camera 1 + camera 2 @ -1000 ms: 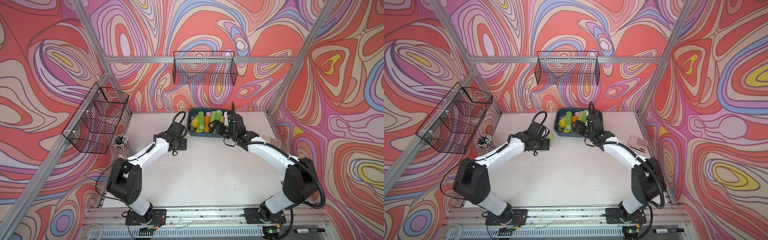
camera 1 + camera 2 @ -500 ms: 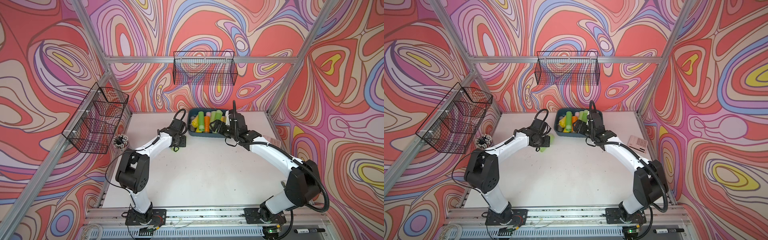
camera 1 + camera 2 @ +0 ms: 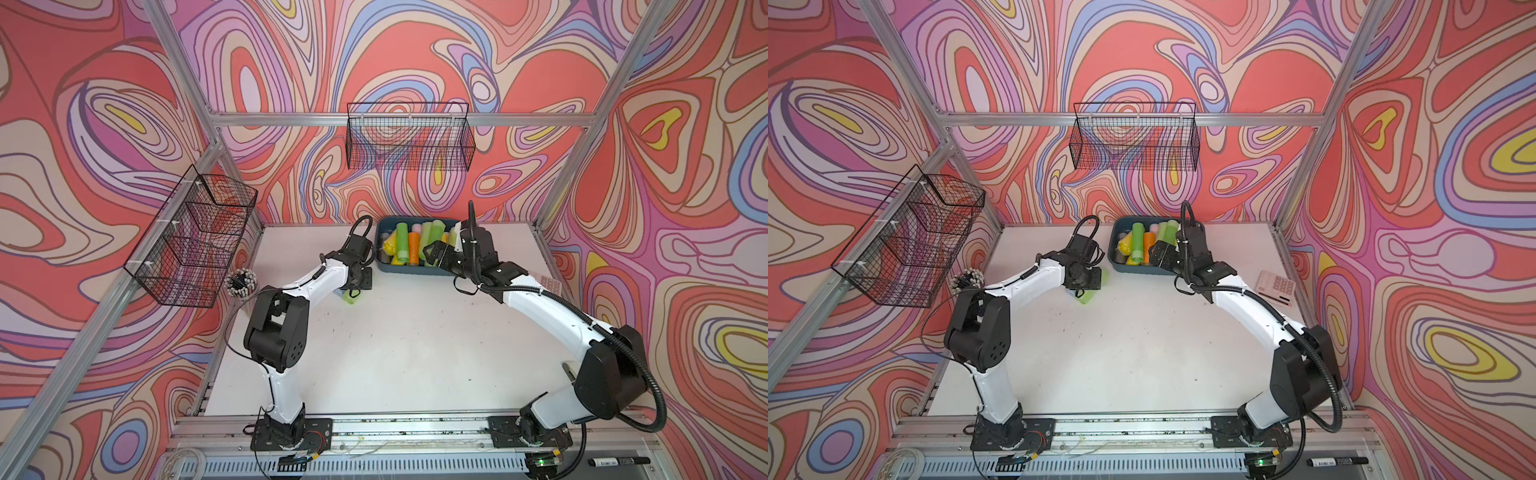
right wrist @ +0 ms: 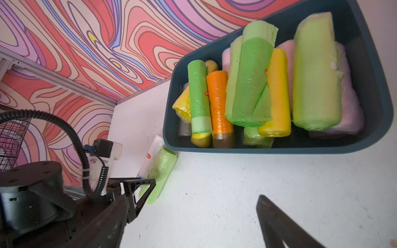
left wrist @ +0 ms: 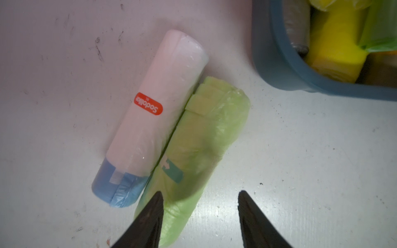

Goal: Put the roll of trash bags into the storage box
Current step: Pick up the roll of trash bags from the center of the board.

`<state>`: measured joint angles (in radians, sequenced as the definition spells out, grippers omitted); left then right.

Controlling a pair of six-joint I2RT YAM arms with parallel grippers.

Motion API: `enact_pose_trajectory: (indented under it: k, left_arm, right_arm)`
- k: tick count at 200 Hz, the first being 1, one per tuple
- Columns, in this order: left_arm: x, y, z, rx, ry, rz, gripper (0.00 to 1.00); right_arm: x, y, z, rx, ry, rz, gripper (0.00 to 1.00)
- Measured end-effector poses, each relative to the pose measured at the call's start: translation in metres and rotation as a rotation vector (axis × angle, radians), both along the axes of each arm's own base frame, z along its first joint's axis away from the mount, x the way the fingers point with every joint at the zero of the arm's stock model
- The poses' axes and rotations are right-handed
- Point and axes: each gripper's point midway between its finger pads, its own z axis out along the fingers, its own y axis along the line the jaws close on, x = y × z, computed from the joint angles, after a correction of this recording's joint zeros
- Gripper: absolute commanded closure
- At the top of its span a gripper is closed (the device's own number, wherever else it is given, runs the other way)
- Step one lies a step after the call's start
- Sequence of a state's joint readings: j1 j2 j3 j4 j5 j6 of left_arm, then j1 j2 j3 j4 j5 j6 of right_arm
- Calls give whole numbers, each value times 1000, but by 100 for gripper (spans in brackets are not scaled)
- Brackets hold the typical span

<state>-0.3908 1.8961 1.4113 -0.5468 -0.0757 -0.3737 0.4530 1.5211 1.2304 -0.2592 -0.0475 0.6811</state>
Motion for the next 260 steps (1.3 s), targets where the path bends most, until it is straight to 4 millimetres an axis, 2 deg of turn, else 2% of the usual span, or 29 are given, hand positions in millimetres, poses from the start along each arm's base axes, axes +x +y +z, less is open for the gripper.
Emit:
enact_pose_trajectory:
  k: [54,111,205,228,260]
  left_arm:
    - [11,0,-14,22,-2,6,44]
    - [17,5,-20,54,-12,16,44]
    - [27,3,-37,58,-6,19,43]
    - [27,3,-39,59,-3,18,49]
    - [28,3,-40,58,-7,19,51]
  right_arm:
    - [-4,-8,-1,-32,9,-15,4]
    - [-12,-22,24,-41,-49,-49,4]
    - [-12,-27,18,-55,-37,-63,4]
    - [-12,-28,16,-57,-34,-64,4]
    - [-14,-28,12,-62,-24,-64,4]
